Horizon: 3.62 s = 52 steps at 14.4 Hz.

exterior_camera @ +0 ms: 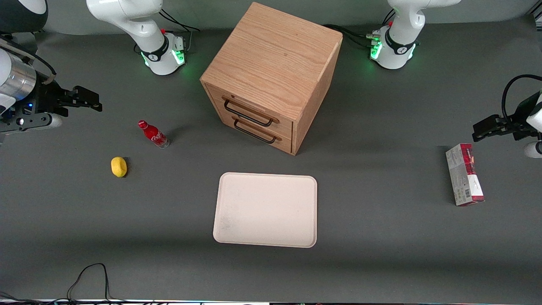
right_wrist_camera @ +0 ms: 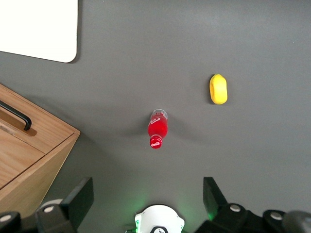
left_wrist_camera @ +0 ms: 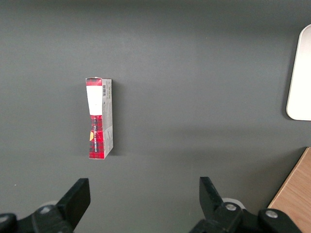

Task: Place coke bottle on tray
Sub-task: 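Move the right gripper toward the red Coca-Cola bottle, then lower the open right gripper around the red bottle's cap end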

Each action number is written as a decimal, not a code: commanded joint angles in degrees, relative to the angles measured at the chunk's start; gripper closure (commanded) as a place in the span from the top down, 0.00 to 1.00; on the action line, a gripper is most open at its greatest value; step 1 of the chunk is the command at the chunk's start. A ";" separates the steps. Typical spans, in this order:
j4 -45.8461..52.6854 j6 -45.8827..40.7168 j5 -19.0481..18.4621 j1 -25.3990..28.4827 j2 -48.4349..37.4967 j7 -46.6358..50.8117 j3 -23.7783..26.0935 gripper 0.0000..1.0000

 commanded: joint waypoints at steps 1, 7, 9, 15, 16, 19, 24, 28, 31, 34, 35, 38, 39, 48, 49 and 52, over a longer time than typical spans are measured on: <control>1.41 -1.15 1.01 0.64 0.53 -1.04 -0.89 1.00; 1.41 -1.24 1.01 0.47 0.88 -0.43 -0.89 1.00; 1.05 -2.11 1.01 0.64 0.54 -0.69 -0.98 1.00; -1.14 -2.56 0.93 0.99 -0.60 -0.43 -0.98 1.00; -3.15 -2.47 0.93 1.08 -2.52 -0.43 -0.98 1.00; -14.81 0.68 0.84 1.08 -11.56 -0.43 -0.81 1.00; -23.38 3.86 0.22 1.17 -18.10 -0.34 -0.54 1.00; -24.17 4.38 0.22 1.08 -18.10 -0.34 -0.54 1.00; -29.07 9.64 0.22 1.17 -18.45 -0.34 -0.54 1.00; -36.80 19.82 0.13 1.17 -18.36 -0.34 -0.54 1.00; -39.26 24.29 0.13 1.17 -17.75 -0.34 -0.54 1.00; -46.74 35.64 0.13 1.17 -16.87 -0.34 -0.54 1.00; -48.41 38.81 0.13 1.17 -15.91 -0.34 -0.45 1.00; -53.00 50.97 0.13 2.31 -9.92 -0.17 -0.54 1.00; -53.61 51.06 0.22 2.31 -9.92 -0.17 -0.45 1.00; -54.05 51.06 0.13 2.40 -10.28 0.10 -0.54 1.00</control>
